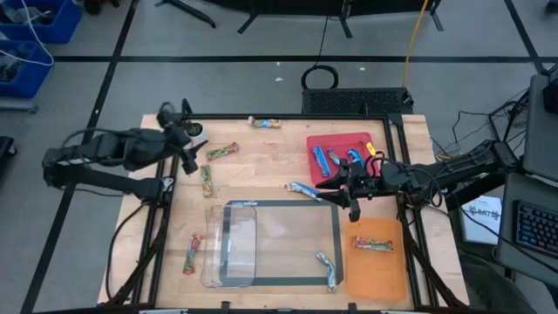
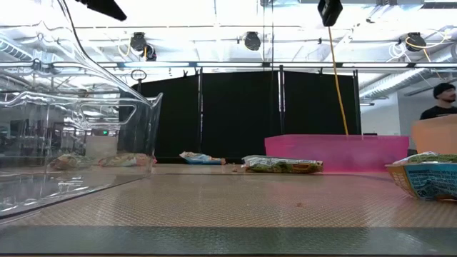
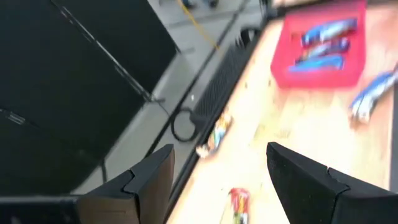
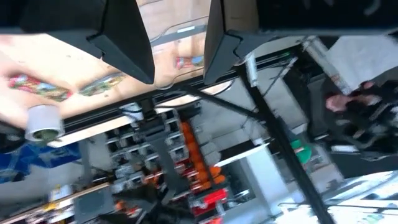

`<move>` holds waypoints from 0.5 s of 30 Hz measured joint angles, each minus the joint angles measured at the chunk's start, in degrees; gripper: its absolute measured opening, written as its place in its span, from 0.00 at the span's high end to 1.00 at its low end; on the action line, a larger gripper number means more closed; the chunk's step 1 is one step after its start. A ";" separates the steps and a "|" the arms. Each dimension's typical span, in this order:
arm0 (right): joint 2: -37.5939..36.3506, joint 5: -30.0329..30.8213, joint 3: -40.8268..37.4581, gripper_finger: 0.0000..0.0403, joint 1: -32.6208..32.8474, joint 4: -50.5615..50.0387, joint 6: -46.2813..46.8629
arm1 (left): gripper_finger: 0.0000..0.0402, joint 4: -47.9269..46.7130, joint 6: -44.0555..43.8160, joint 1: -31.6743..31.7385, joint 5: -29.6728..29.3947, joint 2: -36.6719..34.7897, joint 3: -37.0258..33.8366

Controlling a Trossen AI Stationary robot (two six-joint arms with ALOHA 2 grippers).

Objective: Pick and place Granola Bars by type
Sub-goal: Put the top red granola bar into the orange bin

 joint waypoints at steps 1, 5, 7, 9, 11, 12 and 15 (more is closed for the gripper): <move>0.00 0.90 0.00 0.68 0.00 0.01 0.01 | 0.36 -0.27 1.13 1.59 1.49 1.01 0.43; 0.00 1.86 0.00 0.68 -0.02 0.35 -0.58 | 0.36 -0.49 5.05 7.15 7.61 4.03 1.43; 0.00 2.90 0.00 0.68 0.01 0.23 -2.36 | 0.36 -0.40 6.20 9.44 9.11 5.08 1.66; 0.00 4.21 0.00 0.68 0.00 0.20 -3.35 | 0.34 -1.11 7.00 11.55 9.67 5.96 1.66; 0.00 4.91 0.00 0.68 -0.07 0.15 -4.50 | 0.32 -3.49 7.49 13.87 9.30 6.97 1.68; 0.02 4.97 0.00 0.68 -0.13 0.15 -5.09 | 0.30 -5.14 7.69 15.24 9.35 7.61 1.68; 0.02 4.95 0.00 0.68 -0.52 0.00 -5.58 | 0.27 -10.73 7.25 19.03 10.40 9.94 1.68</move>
